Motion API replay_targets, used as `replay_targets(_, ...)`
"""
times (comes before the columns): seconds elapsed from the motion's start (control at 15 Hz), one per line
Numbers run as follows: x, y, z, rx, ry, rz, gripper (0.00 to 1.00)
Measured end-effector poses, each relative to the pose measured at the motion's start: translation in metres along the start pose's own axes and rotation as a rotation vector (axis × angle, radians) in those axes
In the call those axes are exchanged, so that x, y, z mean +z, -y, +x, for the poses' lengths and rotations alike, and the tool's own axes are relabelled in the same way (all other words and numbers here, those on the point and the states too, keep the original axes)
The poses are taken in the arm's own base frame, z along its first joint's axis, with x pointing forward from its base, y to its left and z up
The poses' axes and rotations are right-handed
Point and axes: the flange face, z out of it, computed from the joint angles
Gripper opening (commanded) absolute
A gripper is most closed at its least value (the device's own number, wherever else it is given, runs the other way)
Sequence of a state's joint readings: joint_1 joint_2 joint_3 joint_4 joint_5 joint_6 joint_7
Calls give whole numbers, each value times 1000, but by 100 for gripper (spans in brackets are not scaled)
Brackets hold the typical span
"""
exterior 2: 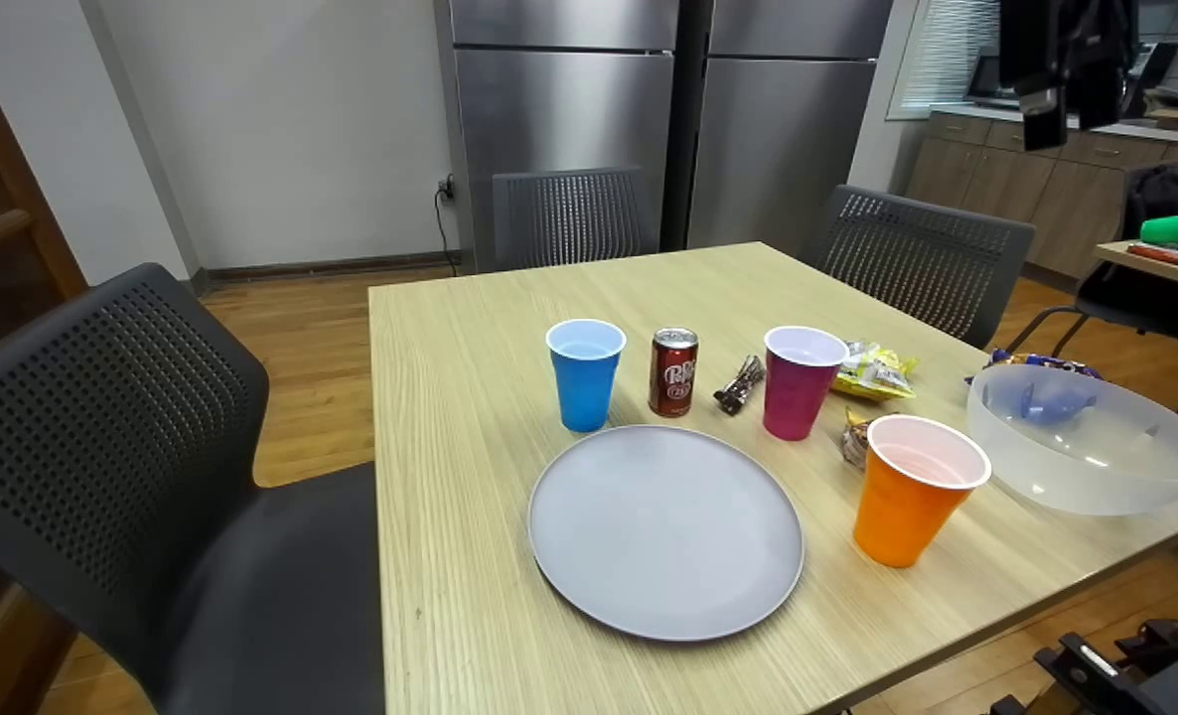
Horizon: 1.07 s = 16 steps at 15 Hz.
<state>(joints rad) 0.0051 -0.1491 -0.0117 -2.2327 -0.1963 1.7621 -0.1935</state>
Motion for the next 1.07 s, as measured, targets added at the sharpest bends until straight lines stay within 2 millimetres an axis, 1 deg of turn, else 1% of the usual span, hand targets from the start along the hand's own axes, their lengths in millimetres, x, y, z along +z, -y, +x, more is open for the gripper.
replay_targets(0.73, 36, 5, 48, 87, -79, 32, 100)
replay_targets(1.07, 54, 13, 69, 135, -108, 31, 100)
